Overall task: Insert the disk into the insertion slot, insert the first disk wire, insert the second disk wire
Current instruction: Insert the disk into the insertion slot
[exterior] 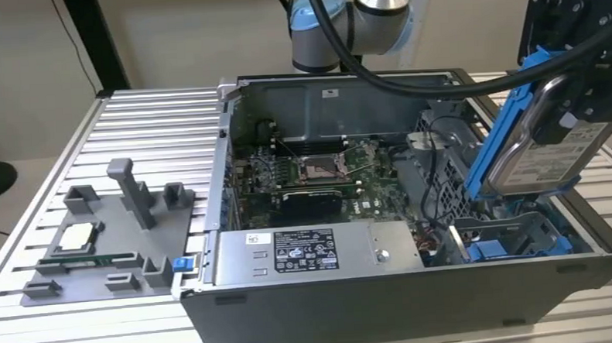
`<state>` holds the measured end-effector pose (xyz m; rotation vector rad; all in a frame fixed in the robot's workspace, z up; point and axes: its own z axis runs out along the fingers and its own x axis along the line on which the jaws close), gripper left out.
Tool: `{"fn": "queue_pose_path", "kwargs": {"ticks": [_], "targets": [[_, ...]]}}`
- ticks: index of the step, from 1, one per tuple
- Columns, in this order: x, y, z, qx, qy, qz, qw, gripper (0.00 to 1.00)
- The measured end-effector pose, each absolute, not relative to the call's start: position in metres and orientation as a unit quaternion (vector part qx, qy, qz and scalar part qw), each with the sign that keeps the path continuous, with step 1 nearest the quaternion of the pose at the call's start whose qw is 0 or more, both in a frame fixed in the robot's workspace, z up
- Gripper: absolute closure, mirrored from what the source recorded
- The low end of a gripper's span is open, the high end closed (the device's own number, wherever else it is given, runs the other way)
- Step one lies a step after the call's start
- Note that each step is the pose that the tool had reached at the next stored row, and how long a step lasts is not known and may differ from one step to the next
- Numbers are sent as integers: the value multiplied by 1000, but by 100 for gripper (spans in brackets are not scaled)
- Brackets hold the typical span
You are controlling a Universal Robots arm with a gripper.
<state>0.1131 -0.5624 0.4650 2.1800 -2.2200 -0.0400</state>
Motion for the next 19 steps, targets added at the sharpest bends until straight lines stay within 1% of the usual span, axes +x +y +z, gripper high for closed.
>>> {"fn": "queue_pose_path", "kwargs": {"ticks": [9, 19], "targets": [[114, -563, 458, 700, -713, -13, 15, 100], [114, -563, 457, 701, -713, -13, 15, 100]]}}
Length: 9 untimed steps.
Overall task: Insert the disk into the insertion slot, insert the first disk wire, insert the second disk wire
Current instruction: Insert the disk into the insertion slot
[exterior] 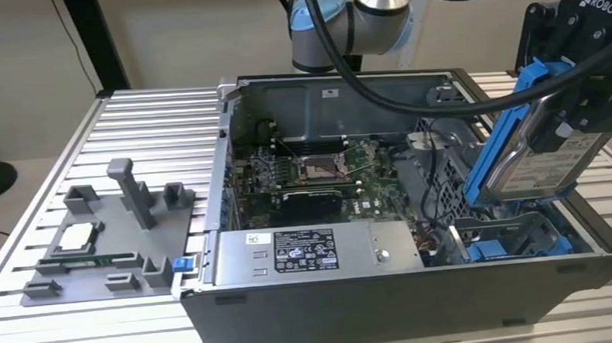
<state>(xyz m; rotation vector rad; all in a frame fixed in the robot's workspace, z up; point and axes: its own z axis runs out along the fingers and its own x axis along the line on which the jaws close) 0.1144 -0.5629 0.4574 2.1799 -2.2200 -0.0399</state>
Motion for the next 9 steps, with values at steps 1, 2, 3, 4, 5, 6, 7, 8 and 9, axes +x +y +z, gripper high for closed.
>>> {"fn": "queue_pose_path", "kwargs": {"ticks": [1, 2, 3, 4, 5, 6, 7, 8, 9], "targets": [[114, -563, 457, 701, -713, -13, 15, 100], [114, -563, 457, 701, -713, -13, 15, 100], [114, -563, 457, 701, -713, -13, 15, 100], [114, -564, 456, 701, -713, -13, 15, 100], [114, -564, 456, 700, -713, -13, 15, 100], [114, -565, 455, 700, -713, -13, 15, 100], [114, -565, 455, 700, -713, -13, 15, 100], [114, -566, 454, 701, -713, -13, 15, 100], [114, -568, 453, 701, -713, -13, 15, 100]]}}
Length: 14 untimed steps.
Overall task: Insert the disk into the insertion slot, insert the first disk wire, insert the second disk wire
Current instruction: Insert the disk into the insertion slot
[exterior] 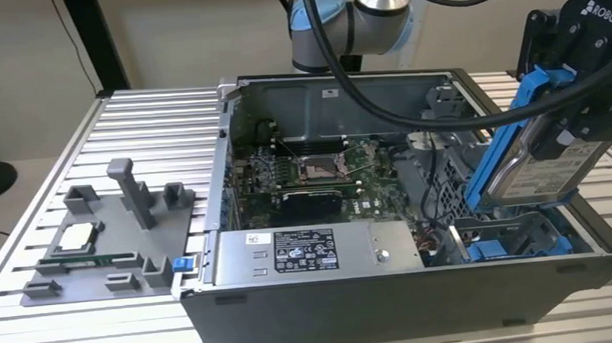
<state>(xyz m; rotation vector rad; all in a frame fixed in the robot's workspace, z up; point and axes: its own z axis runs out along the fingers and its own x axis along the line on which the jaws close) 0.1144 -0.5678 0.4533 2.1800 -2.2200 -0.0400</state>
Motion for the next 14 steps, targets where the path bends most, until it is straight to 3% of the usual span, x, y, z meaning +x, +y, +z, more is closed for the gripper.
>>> {"fn": "queue_pose_path", "kwargs": {"ticks": [14], "targets": [[114, -576, 442, 701, -713, -13, 15, 100]]}}
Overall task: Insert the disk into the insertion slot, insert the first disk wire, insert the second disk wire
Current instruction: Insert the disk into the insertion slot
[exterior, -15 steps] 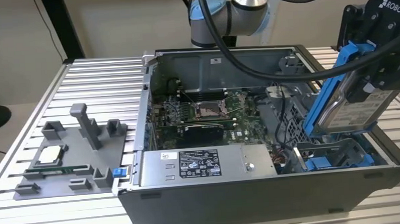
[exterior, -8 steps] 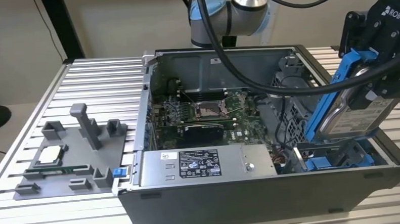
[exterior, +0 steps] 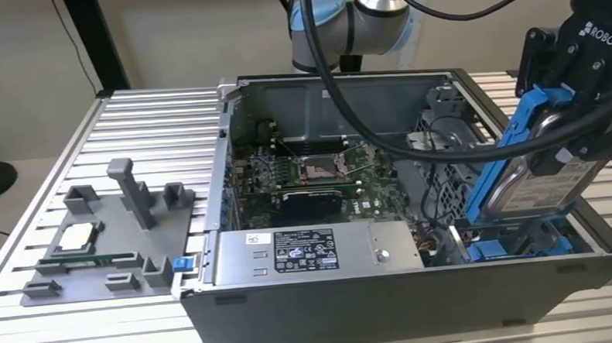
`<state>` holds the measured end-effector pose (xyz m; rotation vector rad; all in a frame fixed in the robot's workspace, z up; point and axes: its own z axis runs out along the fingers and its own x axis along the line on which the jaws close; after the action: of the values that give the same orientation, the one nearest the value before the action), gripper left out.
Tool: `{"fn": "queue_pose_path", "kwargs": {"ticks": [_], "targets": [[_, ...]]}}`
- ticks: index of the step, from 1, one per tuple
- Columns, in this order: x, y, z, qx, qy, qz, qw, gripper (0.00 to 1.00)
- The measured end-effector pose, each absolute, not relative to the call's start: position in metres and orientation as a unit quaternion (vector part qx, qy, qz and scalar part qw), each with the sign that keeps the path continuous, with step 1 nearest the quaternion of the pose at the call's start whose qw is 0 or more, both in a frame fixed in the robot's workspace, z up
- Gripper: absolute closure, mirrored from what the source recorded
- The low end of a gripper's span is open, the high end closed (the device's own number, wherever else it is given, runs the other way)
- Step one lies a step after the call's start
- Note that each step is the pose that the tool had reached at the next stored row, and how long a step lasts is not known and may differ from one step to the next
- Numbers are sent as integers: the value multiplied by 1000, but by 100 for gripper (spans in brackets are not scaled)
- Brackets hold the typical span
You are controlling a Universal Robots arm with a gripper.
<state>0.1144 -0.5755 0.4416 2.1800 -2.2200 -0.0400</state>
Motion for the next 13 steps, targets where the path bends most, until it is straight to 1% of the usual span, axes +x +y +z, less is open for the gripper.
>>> {"fn": "queue_pose_path", "kwargs": {"ticks": [13], "targets": [[114, -576, 436, 701, -713, -13, 15, 100]]}}
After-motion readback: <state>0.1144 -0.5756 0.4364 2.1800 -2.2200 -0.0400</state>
